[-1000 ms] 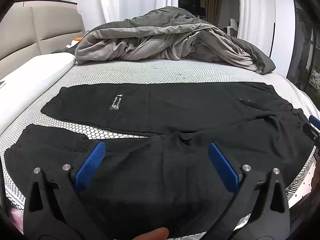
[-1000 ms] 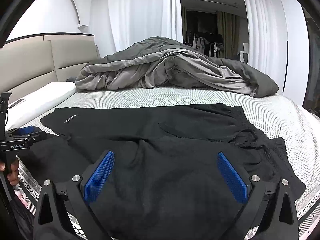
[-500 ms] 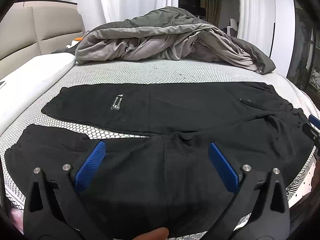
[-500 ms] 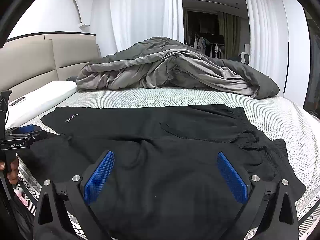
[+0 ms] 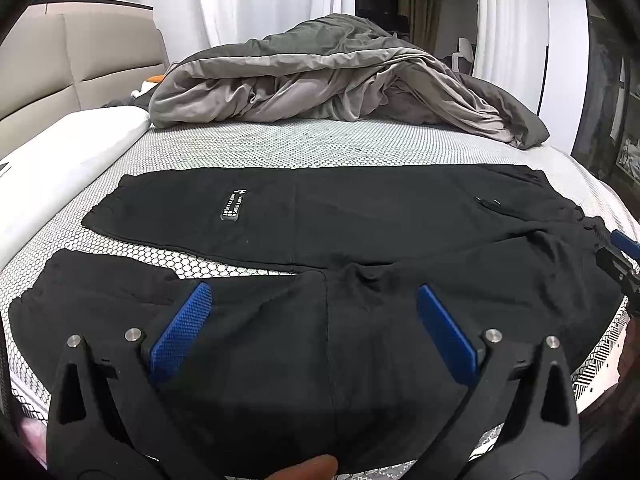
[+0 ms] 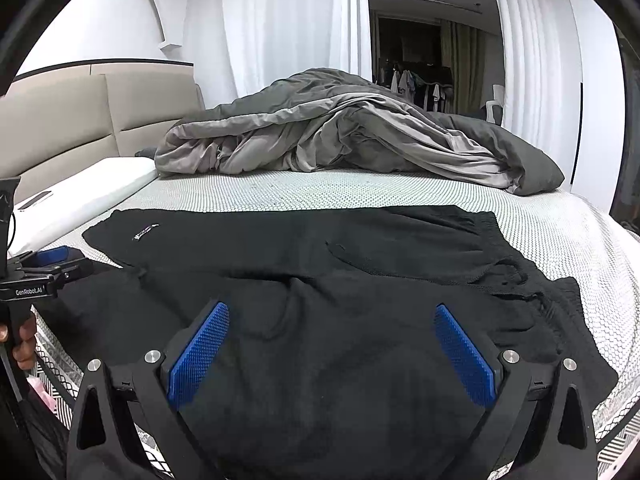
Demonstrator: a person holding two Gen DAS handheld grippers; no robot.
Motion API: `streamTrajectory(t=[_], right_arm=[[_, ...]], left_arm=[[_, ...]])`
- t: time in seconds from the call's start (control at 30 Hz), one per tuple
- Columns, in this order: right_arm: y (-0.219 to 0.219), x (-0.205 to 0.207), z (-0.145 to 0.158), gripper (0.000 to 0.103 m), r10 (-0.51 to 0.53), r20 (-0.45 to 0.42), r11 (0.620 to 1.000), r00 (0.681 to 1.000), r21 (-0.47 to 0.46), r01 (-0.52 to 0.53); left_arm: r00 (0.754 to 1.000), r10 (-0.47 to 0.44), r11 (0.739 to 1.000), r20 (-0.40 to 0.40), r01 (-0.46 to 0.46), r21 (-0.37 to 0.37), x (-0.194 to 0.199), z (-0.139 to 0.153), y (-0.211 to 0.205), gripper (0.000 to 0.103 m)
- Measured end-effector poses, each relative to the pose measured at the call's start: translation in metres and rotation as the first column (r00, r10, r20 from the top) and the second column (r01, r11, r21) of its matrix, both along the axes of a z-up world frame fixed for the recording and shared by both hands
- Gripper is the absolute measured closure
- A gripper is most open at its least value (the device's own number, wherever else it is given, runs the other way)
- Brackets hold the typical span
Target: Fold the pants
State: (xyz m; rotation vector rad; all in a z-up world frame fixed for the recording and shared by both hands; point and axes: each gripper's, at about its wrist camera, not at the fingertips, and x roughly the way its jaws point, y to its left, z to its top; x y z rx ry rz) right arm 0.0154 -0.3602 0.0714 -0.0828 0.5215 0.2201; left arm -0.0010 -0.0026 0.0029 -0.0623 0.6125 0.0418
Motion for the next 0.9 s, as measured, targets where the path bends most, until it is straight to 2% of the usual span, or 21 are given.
streamTrajectory(t=[0.9], right_arm=[[-0.0064, 0.0007, -0.0014, 0.000, -0.007, -0.009, 1.000, 1.000, 0.015, 0.007]], left_arm=[[1.000, -0.002, 1.000, 0.004, 0.002, -0.005, 0.0001, -0.0010, 0.0014, 0.001]])
